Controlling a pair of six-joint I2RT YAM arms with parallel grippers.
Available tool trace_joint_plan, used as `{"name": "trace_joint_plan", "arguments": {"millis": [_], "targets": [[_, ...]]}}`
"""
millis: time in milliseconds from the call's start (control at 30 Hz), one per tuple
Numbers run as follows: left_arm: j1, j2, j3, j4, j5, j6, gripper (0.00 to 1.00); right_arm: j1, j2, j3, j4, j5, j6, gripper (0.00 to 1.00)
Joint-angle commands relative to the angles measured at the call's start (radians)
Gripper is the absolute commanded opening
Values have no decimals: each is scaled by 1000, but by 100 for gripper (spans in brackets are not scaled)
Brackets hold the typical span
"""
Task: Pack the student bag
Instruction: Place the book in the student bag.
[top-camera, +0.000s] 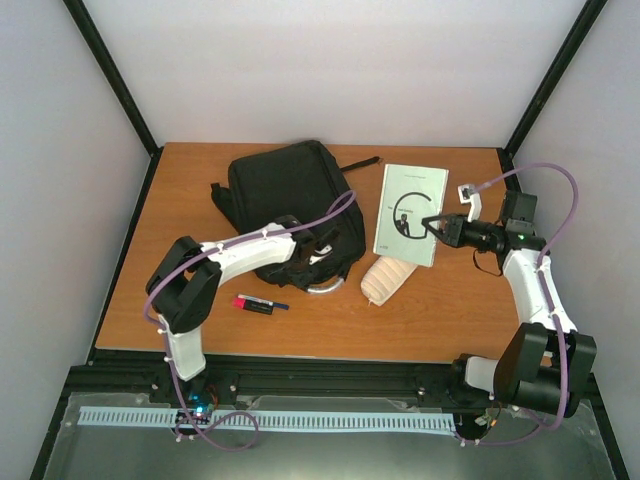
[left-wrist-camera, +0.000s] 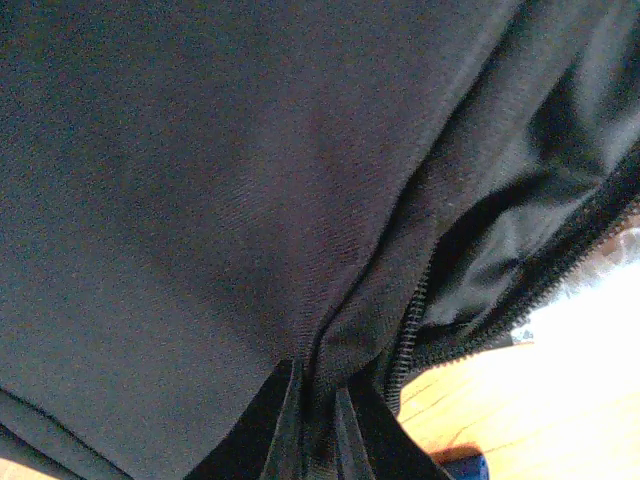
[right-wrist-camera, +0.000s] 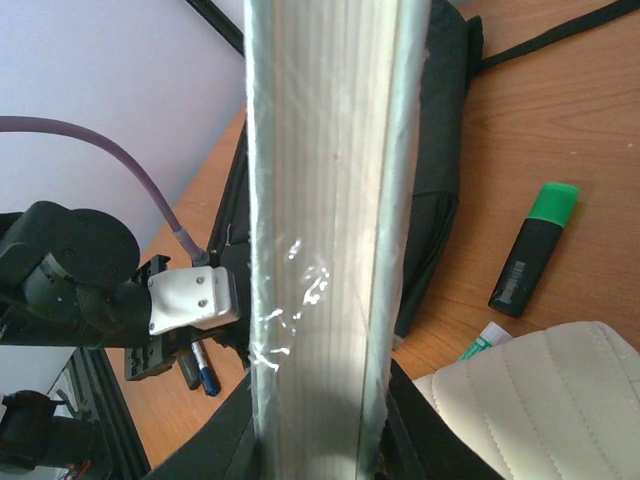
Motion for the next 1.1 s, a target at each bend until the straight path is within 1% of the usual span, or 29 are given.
{"name": "trace_joint_plan", "arguments": {"millis": [0, 67, 133, 300, 433, 533, 700, 867, 967, 1000, 1067], "targets": [[-2, -55, 46, 36, -37, 6, 3, -5, -47, -10, 116, -60, 56, 3], [-2, -90, 49, 49, -59, 2, 1, -2, -45, -1, 98, -48, 79, 3], [-2, -135, 46, 68, -80, -1, 1, 10, -26, 28, 37, -41, 74, 3], [-2, -227, 39, 116, -113, 4, 1, 41, 62, 165, -235, -90, -5, 3], [-2, -253, 52, 131, -128, -7, 1, 40, 78, 211, -355, -115, 7, 3], [-2, -260, 66, 139, -152, -29, 1, 43, 71, 211, -423, -126, 30, 3], [-2, -270, 102, 153, -203, -60, 1, 63, 51, 145, -467, -143, 75, 3], [-1, -270, 146, 159, -207, -104, 1, 113, 25, 73, -489, -133, 98, 3], [0, -281, 135, 185, -218, -111, 1, 155, 0, 24, -464, -97, 123, 3], [1, -286, 129, 194, -219, -113, 1, 179, -12, -5, -446, -65, 137, 3], [3, -295, 122, 203, -217, -115, 1, 208, -30, -52, -398, -50, 184, 3]]}}
